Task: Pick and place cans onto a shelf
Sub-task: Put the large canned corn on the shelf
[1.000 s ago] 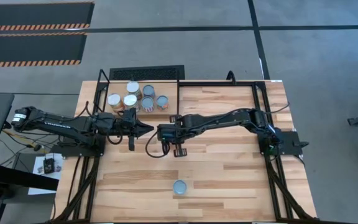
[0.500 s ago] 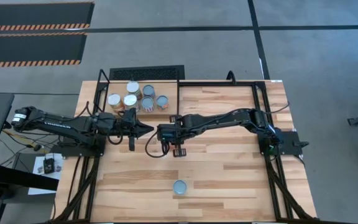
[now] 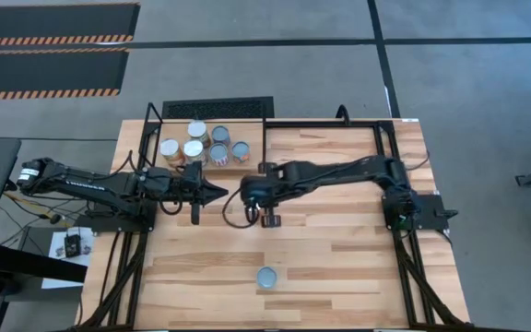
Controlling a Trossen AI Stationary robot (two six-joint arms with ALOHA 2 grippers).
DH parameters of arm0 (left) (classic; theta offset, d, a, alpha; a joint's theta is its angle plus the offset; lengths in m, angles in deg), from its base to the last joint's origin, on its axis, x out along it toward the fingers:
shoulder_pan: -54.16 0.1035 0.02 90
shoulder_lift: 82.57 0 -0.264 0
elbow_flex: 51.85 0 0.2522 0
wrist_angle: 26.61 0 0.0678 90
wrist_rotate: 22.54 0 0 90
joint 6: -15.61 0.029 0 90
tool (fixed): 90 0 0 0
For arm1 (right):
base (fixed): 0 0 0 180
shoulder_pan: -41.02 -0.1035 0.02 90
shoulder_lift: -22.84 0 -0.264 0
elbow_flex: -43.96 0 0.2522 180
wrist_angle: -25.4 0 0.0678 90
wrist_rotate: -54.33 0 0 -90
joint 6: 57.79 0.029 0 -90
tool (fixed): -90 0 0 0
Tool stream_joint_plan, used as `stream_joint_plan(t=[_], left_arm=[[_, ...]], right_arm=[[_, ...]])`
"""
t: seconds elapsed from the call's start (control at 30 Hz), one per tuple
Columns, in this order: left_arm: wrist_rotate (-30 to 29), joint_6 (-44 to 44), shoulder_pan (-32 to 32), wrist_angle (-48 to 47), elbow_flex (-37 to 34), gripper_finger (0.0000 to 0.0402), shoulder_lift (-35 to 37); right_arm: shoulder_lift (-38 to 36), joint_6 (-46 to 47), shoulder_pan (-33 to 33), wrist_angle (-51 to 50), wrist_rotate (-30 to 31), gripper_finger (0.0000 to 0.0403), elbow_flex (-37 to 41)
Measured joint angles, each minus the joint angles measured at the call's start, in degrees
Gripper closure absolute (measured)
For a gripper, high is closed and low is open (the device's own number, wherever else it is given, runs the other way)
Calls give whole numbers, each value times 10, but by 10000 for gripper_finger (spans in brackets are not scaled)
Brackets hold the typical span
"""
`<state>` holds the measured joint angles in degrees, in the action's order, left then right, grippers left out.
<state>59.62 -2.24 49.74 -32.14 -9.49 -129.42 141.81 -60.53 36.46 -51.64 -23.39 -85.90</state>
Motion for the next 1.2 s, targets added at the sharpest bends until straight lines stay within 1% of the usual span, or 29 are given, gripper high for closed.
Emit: stream_joint_plan(t=[0.07, 0.13, 0.27, 0.43, 0.57, 0.73, 0.87, 0.93, 1.03, 1.2], left_arm=[[11, 0, 0, 1, 0, 401, 0], [22, 0, 0, 1, 0, 401, 0], [40, -5, 0, -1, 0, 401, 0], [40, -18, 0, -5, 0, 401, -10], [40, -30, -3, -24, 27, 401, -46], [46, -24, -7, -100, 84, 401, -121], [50, -11, -7, -172, 133, 400, -189], [50, 1, -7, -193, 158, 395, -221], [51, 24, -7, -218, 192, 380, -266], [38, 41, -7, -218, 256, 340, -342]], right_arm=[[-27, 1, 0, 14, -1, 393, 12], [-57, 6, 3, 50, -2, 389, 52], [-134, 30, 10, 162, -19, 397, 183], [-236, 104, 14, 316, -34, 395, 354], [-315, 162, 17, 376, -29, 399, 457], [-399, 192, 17, 377, 1, 393, 547], [-465, 197, 22, 365, 12, 396, 601], [-495, 199, 28, 361, 13, 396, 624], [-537, 198, 37, 358, 14, 394, 650], [-598, 190, 55, 347, 13, 392, 686]])
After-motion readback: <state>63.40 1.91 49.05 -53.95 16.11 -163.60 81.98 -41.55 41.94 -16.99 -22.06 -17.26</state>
